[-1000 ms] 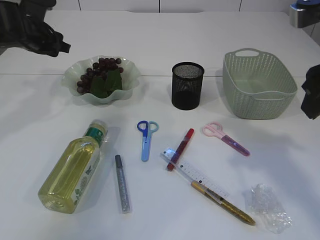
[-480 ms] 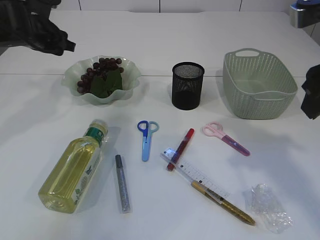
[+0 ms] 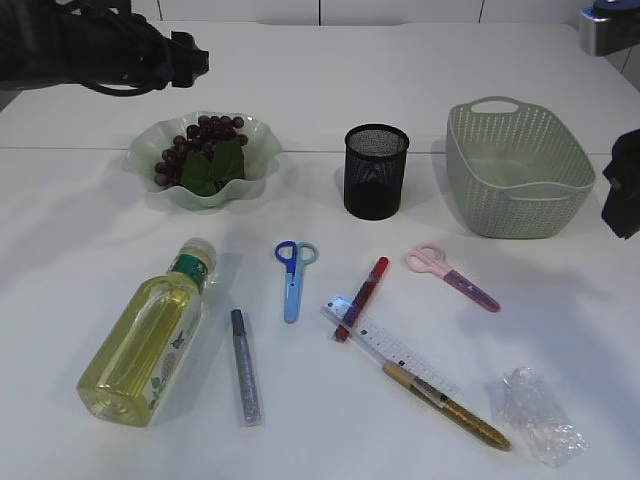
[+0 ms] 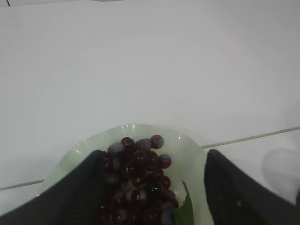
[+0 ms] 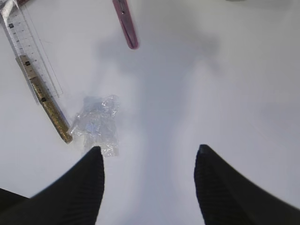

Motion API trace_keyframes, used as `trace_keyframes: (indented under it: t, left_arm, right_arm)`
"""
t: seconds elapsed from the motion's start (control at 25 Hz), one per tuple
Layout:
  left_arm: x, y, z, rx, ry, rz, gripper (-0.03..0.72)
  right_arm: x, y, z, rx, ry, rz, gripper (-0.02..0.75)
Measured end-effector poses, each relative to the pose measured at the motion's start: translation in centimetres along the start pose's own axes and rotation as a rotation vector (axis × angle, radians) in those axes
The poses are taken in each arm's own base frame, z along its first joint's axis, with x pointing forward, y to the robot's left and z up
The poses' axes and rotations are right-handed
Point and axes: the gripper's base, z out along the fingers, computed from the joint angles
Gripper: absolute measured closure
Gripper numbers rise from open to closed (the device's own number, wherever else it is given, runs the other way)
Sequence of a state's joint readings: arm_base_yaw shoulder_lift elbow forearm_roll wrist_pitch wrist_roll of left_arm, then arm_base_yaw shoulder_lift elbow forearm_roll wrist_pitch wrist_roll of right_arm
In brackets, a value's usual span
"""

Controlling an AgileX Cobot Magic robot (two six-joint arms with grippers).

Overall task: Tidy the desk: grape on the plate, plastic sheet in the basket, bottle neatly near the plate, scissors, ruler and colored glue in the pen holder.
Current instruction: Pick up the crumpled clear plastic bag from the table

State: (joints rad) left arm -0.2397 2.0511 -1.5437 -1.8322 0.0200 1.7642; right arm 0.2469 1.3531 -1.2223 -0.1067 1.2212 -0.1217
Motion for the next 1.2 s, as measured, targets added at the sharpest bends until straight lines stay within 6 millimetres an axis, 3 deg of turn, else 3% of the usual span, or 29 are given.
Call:
trace_keyframes:
  t: [0.4,0.88,1.2]
  left_arm:
    - [-0.6,-2.4,-0.5,0.266,-0.011,-0.262,0.227]
    - [-0.1,-3.5,-2.6,0.367,0.202,-0.086,0.233]
    - [0.0,-3.1,-5.0,0.303,0.403,-0.015,0.233]
  right_arm:
    - [0.0,0.0,0.0,0.000,0.000,0.000,0.261]
    - [0.0,0.0,0.0,0.000,0.000,0.000,0.261]
    - [0.0,0.1,0.0,-0.014,0.000,0.005,0.261]
